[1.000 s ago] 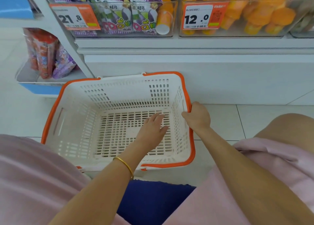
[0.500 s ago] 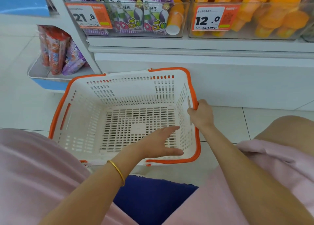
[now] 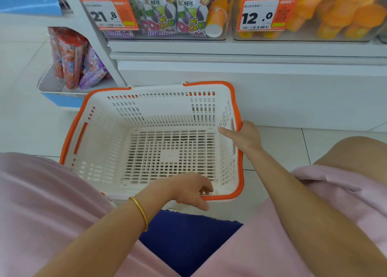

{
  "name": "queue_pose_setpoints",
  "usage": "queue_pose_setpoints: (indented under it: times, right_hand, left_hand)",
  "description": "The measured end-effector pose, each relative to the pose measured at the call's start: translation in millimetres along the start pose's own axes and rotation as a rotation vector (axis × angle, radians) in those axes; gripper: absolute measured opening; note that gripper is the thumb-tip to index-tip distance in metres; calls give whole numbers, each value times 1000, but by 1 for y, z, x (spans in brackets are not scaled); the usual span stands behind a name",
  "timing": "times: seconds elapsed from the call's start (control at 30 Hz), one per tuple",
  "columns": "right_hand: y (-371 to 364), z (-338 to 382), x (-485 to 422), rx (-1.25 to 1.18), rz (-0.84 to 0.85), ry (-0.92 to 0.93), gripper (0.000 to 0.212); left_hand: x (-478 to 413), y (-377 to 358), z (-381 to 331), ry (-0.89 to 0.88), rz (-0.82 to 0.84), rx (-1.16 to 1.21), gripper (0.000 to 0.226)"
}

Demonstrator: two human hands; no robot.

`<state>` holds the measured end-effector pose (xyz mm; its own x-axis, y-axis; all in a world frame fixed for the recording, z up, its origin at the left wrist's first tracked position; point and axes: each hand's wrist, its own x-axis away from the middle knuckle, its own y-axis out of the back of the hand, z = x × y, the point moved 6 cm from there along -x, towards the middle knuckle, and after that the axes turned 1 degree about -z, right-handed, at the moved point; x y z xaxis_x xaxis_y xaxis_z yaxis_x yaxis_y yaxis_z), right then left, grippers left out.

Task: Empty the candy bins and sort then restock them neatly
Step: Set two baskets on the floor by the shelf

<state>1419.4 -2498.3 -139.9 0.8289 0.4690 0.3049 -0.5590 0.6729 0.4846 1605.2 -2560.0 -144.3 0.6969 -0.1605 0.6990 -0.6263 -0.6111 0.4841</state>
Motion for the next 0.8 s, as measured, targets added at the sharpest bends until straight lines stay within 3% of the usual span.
queue_pose_setpoints:
  times: [0.13,0.37,0.7,0.8]
  right_hand:
    - [2,1,-3,-14,4,-51,28]
    - [3,20,-6,-243,165,-96,38]
    - [7,32,4,-565,37,-222,22]
    - [12,42,7,-614,41,-192,23]
  left_hand:
    - [5,5,-4,-49,-36,-75,41]
    - [18,23,-14,-107,-68,-90,33]
    - [37,38,-10,-56,-206,212,21]
    - [40,44,-15,-51,-196,233,36]
